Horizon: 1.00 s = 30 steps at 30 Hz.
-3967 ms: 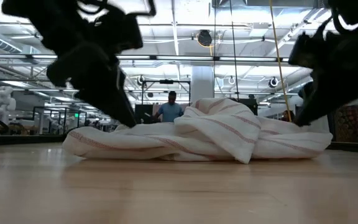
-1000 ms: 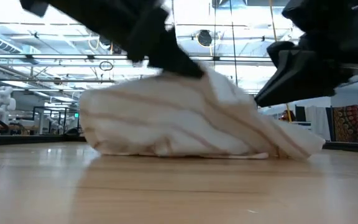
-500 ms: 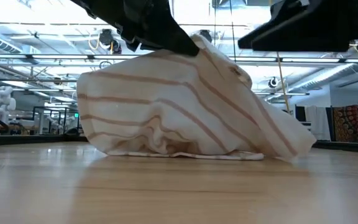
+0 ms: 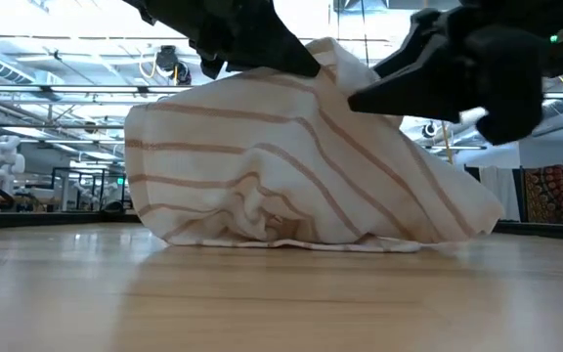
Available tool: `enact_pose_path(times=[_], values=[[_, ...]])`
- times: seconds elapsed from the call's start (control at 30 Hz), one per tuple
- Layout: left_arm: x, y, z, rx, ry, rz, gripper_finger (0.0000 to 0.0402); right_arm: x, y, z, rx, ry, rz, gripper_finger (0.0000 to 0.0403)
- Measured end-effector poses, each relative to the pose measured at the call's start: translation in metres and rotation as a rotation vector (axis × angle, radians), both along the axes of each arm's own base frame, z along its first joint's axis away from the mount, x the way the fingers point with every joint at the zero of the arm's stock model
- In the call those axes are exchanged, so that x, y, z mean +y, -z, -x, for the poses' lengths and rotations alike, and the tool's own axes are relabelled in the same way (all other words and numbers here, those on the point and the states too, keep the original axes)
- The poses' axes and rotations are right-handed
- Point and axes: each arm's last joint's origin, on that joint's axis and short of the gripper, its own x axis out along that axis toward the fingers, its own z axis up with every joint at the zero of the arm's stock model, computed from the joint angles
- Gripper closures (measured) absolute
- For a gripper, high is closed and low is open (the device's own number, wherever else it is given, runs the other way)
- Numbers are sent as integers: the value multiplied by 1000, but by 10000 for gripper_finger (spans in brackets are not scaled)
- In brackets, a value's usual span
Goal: Roll towel
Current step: Roll the white towel
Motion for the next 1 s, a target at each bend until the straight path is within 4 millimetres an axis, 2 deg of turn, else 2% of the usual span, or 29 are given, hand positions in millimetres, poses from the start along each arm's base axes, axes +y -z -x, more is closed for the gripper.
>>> enact_pose_path(times=[0.13,0.2,0.5,0.6,0.7,0.83,1.0], values=[[0,0,0,3,4,1,391,-1,0,-1,-7,-4,-31,364],[0,1,1,15,7,-4,391,0,-2,-1,-10,-17,-17,390],[0,6,3,72,27,-17,380,2,-19,4,-68,-48,-95,399],[-1,6,3,79,67,2,340,1,-22,4,-68,-75,-140,397],[-4,5,3,67,88,11,284,-3,-19,2,-44,-89,-190,400],[-11,1,4,45,125,-78,218,-9,-15,-1,-16,-99,-296,400],[-23,-7,5,-24,198,-196,189,-24,-18,-5,32,-125,-484,399]])
